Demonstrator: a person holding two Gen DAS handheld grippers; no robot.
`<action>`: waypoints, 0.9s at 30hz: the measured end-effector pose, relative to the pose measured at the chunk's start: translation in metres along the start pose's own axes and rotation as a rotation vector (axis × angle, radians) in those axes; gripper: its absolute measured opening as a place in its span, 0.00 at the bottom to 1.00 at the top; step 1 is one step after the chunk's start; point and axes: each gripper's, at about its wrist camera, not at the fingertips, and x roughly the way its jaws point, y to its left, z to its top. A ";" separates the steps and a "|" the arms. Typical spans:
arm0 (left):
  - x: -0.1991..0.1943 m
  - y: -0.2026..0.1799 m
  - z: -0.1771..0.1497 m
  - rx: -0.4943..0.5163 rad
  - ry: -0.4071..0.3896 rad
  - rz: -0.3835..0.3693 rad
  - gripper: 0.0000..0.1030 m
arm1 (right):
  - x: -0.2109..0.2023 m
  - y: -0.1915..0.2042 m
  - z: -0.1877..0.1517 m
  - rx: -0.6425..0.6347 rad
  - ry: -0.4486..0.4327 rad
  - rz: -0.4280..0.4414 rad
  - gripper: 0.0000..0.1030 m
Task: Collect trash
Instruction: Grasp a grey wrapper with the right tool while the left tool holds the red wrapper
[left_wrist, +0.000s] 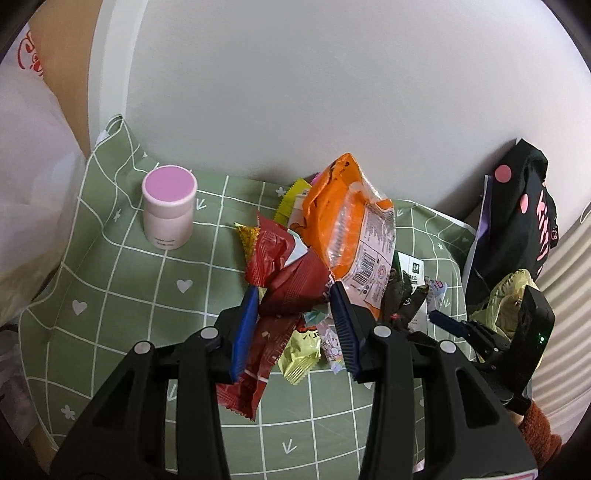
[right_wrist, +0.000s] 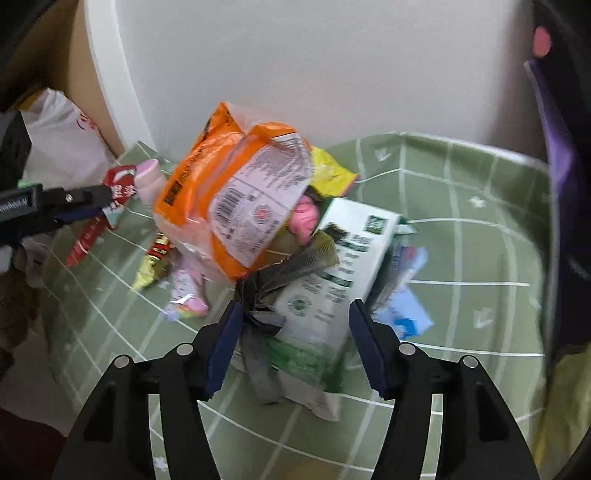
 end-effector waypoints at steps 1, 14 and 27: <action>0.000 -0.001 0.000 0.002 -0.002 -0.001 0.37 | -0.003 0.001 0.000 -0.003 -0.011 -0.027 0.55; 0.000 0.000 -0.001 0.004 0.001 -0.002 0.37 | -0.020 0.026 0.001 -0.058 -0.088 -0.124 0.54; -0.003 0.003 -0.006 0.013 0.001 0.018 0.37 | 0.028 0.065 -0.012 -0.186 0.021 0.000 0.36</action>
